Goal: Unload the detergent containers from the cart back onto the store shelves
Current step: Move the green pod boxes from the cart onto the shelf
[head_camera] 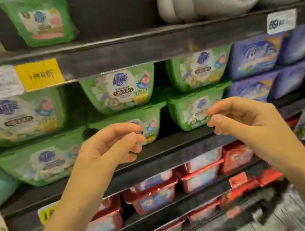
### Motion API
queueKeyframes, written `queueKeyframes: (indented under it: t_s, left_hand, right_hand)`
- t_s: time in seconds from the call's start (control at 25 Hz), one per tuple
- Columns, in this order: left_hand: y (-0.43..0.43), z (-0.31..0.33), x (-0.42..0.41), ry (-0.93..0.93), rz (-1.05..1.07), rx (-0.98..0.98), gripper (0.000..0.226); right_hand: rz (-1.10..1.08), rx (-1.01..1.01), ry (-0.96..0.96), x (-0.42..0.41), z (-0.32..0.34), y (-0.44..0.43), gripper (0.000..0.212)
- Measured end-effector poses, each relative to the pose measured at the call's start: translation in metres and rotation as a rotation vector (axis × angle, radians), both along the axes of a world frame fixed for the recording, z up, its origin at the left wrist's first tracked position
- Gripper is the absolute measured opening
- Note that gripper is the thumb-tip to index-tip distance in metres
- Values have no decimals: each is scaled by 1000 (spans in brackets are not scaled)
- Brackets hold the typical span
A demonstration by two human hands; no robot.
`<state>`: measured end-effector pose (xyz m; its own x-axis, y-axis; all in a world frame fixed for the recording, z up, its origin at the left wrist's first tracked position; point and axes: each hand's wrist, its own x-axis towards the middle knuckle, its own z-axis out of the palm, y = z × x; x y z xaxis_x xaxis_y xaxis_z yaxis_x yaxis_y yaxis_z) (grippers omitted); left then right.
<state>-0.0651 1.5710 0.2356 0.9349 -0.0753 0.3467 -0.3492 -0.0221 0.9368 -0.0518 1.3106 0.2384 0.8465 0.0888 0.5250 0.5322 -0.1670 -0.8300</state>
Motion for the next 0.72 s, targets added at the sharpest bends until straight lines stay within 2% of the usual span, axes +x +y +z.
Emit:
queueKeyframes:
  t_s: [0.16,0.28,0.4,0.72]
  left_hand:
    - [-24,-55,-5,215,-167,-2,17]
    - [-51,-88,-10,336,-343,93,27]
    - [-94,-119,-22,452,-486,126,24]
    - [-226,-201,-95,667,-775,297,22]
  right_hand:
    - [-208,55,229,-58,-67,-18,11]
    - [-376,117,397,-112,-108,-32,16]
    - [-590,195,541,-173,-143,-53,21]
    - [-1031,395,818,-332,-207,-107,19]
